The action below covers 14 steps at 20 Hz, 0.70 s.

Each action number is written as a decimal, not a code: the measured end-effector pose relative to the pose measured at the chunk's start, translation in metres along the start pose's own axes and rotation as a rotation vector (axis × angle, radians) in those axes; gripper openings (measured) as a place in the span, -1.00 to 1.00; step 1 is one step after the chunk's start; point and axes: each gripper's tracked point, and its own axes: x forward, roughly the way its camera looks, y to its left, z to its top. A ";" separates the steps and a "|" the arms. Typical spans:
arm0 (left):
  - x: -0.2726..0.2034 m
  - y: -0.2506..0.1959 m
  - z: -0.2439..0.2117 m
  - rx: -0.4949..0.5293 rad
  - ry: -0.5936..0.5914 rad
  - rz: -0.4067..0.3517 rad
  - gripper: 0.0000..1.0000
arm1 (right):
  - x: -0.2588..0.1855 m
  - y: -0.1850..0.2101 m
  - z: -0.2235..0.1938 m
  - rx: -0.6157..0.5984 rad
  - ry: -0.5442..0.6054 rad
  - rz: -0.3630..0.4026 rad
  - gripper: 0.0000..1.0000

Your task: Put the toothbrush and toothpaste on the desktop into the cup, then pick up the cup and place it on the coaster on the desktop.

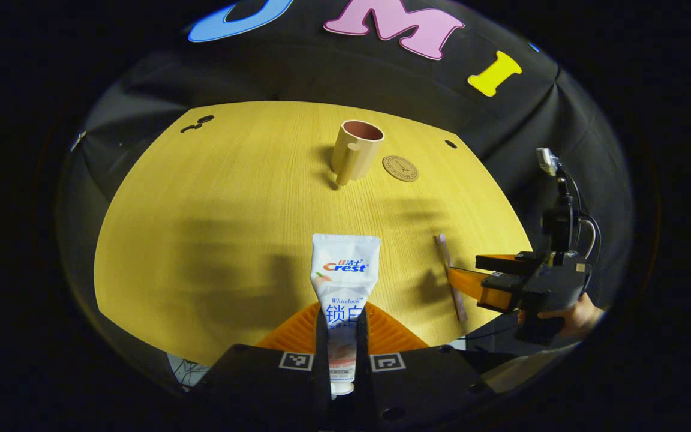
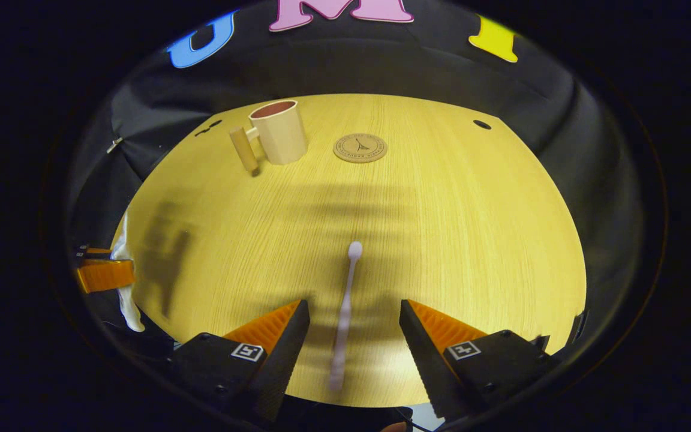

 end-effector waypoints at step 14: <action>-0.002 0.001 -0.002 0.045 0.030 -0.027 -0.59 | 0.021 0.010 -0.010 0.029 0.074 -0.040 0.06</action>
